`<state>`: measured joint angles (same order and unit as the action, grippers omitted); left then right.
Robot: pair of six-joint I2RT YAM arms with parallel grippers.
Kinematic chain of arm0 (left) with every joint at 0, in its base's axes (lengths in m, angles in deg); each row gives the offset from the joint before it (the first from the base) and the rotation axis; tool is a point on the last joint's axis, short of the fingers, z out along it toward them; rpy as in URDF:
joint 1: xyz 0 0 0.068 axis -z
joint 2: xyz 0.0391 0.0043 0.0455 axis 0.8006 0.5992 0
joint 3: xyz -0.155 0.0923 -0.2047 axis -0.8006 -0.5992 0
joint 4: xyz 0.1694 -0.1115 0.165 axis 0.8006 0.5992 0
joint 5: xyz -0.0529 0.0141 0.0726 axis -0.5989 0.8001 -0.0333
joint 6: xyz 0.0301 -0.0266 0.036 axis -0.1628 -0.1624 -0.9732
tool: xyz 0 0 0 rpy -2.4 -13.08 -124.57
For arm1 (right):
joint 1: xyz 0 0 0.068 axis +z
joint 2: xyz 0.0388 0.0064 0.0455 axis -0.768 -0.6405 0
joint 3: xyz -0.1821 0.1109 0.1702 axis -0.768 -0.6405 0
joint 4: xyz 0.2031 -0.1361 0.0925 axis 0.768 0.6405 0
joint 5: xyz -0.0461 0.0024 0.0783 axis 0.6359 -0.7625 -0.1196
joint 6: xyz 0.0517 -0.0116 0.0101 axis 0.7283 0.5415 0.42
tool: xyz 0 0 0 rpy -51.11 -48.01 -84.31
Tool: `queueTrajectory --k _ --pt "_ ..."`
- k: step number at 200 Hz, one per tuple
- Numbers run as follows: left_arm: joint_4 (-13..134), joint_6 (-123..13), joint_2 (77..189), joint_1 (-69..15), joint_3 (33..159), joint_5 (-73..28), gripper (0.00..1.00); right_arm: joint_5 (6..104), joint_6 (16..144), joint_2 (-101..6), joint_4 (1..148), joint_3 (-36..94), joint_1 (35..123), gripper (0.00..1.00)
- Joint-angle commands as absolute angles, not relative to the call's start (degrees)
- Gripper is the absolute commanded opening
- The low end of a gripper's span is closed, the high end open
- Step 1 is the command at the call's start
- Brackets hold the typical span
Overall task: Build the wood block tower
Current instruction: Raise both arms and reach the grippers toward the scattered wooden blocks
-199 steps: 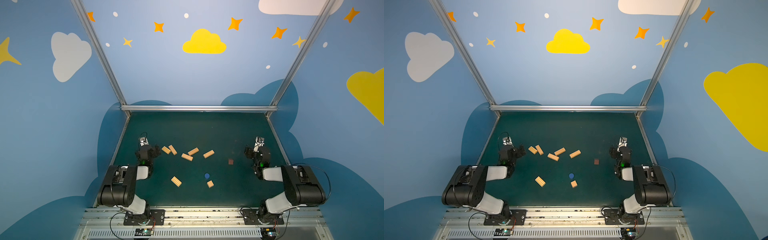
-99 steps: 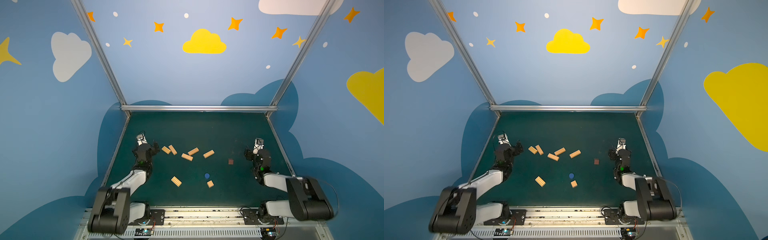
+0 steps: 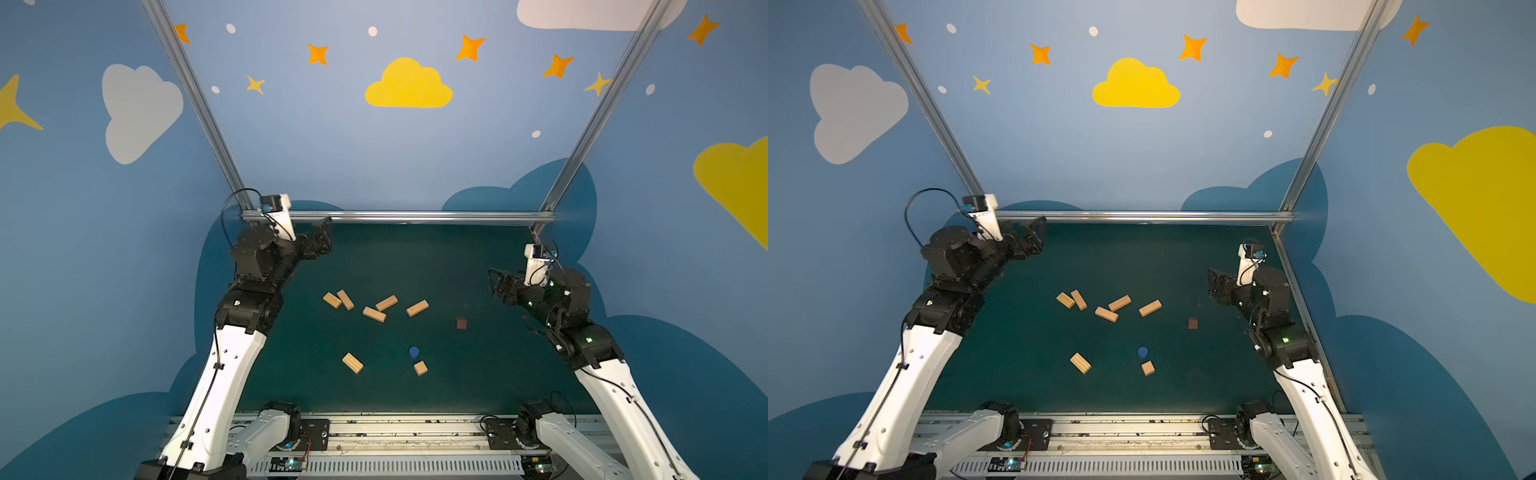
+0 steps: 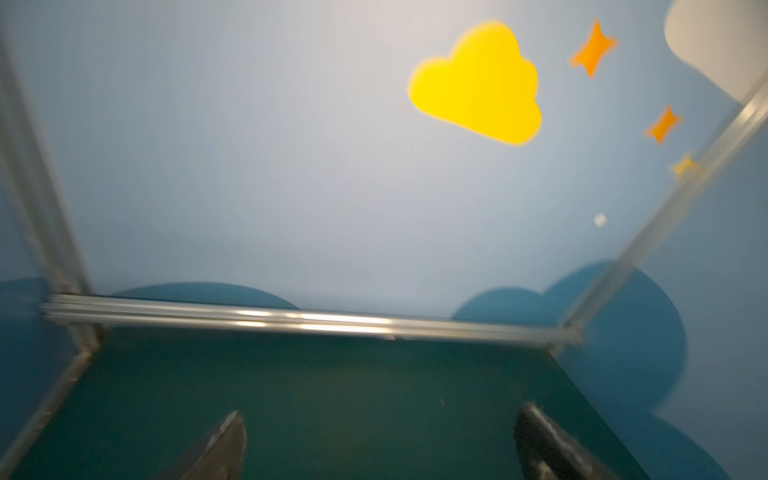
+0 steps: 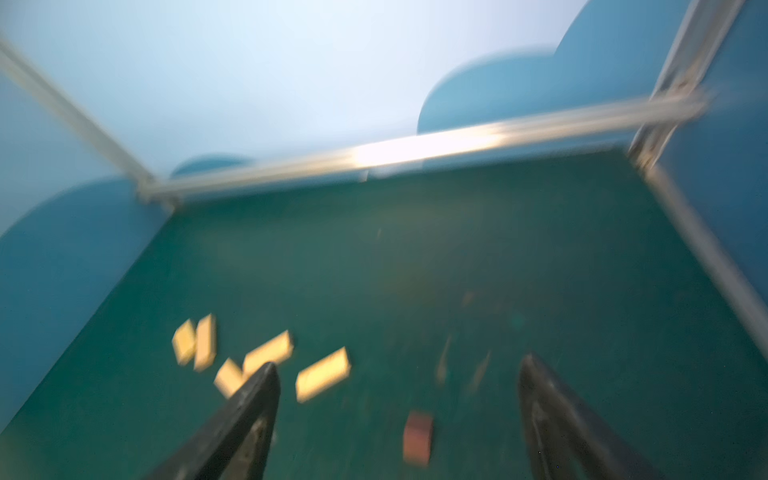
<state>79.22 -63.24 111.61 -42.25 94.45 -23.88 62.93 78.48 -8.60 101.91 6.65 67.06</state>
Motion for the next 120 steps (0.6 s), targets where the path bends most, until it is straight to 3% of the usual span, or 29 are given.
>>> queueTrajectory --k 1,29,50,120 --pt "87.7 -71.5 109.6 -36.4 89.3 -32.0 1.00 59.6 79.9 -9.8 118.0 8.9 71.0 0.83" --pt "79.4 -82.1 102.6 -31.2 75.1 -39.8 1.00 58.3 76.5 -12.0 118.3 8.3 76.0 0.82" --pt "81.9 -87.4 99.3 -30.4 72.8 -46.9 1.00 57.9 72.8 -13.7 115.4 7.8 80.2 0.82" --pt "82.8 -88.1 97.6 -30.0 72.4 -39.0 1.00 66.7 58.1 -24.1 107.9 11.8 90.6 0.86"
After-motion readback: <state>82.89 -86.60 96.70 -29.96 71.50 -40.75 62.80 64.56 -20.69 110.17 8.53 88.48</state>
